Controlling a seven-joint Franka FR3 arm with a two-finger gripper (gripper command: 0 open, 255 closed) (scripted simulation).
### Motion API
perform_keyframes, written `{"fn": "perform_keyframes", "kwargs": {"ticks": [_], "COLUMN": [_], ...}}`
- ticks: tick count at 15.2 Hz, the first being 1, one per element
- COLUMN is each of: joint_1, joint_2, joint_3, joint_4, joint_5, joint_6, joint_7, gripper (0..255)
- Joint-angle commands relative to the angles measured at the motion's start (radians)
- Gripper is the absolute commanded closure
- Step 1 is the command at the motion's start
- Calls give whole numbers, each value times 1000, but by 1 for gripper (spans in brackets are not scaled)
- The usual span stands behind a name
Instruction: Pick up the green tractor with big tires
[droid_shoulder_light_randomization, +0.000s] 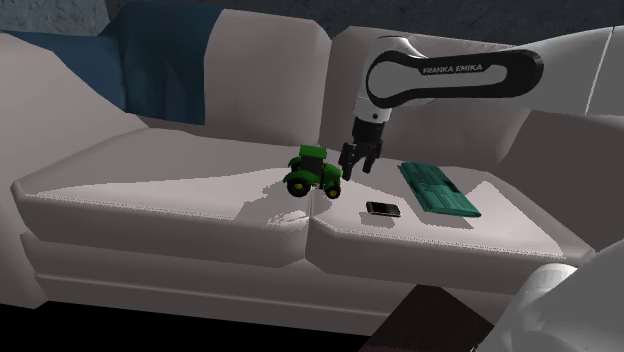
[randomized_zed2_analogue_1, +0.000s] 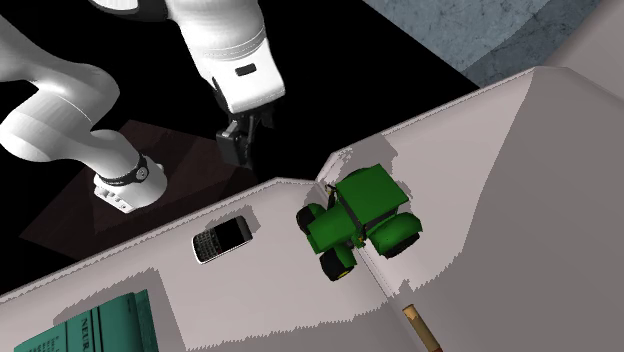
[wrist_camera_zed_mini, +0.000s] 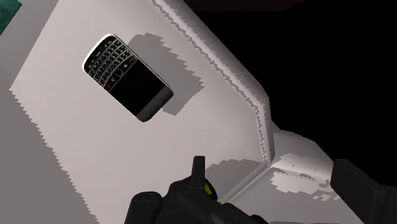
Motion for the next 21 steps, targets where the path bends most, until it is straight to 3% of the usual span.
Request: {"fn": "perform_keyframes", "kwargs": {"ticks": [1,10,20,21], "joint_1": [-4,-16,-16,-16], "joint_2": [65,365,380,382], "joint_3": [-2,-9,-10,-10], "joint_4": [56,385,302,304], "joint_5": [-6,-29,-29,-29], "joint_6": [30,85,186,186], "joint_7": [8,52,53,53], "gripper": [0,0,0,255]}}
